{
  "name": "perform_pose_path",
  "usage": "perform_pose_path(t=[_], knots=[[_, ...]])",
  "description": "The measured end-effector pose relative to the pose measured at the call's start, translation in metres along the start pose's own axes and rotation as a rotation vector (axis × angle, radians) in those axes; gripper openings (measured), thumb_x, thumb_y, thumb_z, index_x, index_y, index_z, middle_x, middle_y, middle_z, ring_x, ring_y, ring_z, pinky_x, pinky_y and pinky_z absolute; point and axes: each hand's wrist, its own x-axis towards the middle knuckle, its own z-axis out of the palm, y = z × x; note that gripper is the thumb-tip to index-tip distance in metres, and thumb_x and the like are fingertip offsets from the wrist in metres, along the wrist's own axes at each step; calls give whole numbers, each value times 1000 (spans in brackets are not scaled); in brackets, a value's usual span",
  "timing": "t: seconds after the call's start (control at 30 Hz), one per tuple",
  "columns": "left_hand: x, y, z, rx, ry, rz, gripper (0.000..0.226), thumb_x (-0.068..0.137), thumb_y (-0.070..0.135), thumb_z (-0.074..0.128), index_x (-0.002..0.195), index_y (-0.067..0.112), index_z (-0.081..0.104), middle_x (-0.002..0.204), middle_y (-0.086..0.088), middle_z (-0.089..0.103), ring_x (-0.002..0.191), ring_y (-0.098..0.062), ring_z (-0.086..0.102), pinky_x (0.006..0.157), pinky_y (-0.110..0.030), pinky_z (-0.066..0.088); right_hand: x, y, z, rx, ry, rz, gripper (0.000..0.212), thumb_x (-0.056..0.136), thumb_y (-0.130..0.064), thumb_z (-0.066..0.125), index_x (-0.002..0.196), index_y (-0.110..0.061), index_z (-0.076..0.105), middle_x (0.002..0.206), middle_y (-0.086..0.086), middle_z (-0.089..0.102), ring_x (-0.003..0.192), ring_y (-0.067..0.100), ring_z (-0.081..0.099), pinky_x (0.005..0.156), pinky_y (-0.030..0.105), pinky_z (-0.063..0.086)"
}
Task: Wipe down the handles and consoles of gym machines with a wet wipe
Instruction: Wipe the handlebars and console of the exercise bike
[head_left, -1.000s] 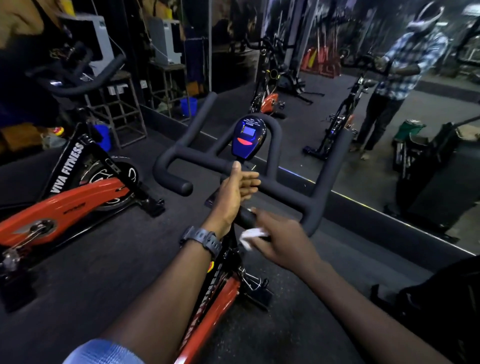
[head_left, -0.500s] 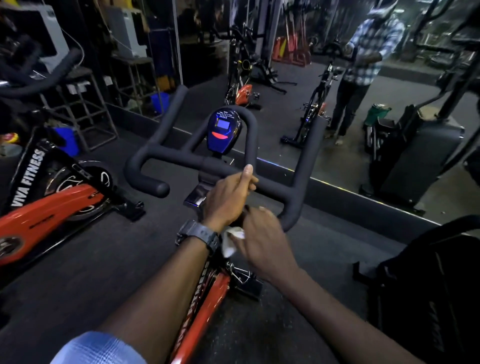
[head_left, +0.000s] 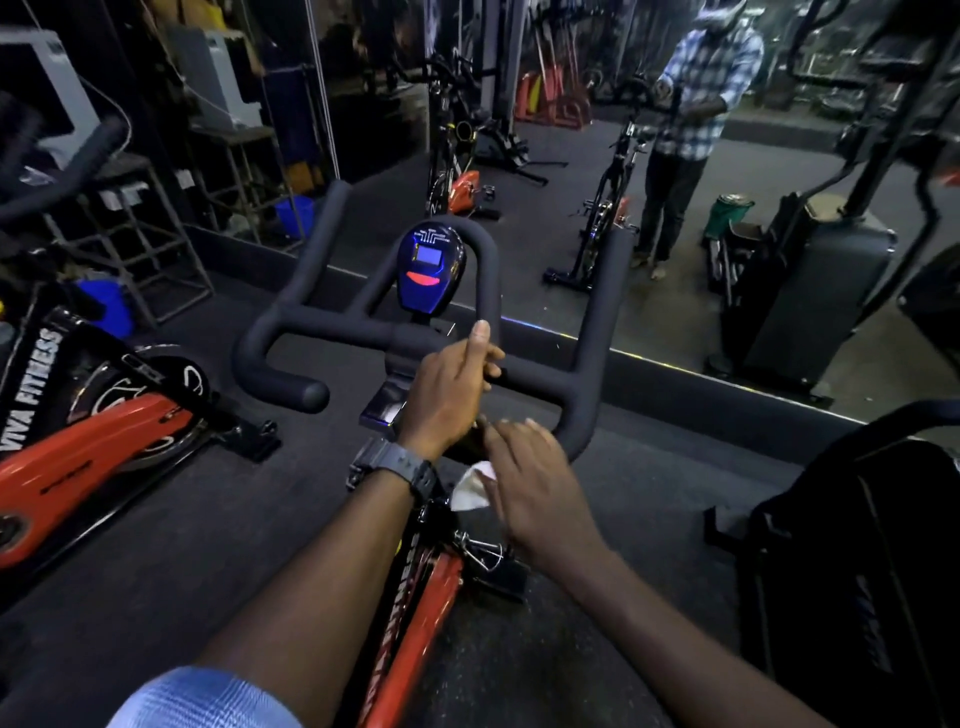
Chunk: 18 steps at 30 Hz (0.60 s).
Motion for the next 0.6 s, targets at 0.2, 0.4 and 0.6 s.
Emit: perform_pose_path(t=[0.2,0.4,0.6], knots=[[-1,0,2,193,-15,59,65,90,78,20,82,36,70,82,13,74,80,-15,71,84,-45,55,-17,67,-22,8,59,110,50,100,-35,38,144,-11,47,138,4,53,141,21,37,119,48,21],[2,23,29,130,-98,123,72,90,71,24,97,21,75,100,3,76,94,-19,70,90,-44,53,-28,41,-9,119,121,-122,42,105,-22,32,137,0,48,135,17,52,126,28,47,117,39,26],[0,22,38,55,-155,175,76,91,68,22,104,15,75,97,6,74,83,5,62,90,-38,53,-14,87,-24,97,241,112,35,87,-15,57,119,-17,71,120,-6,68,97,24,54,82,40,50]])
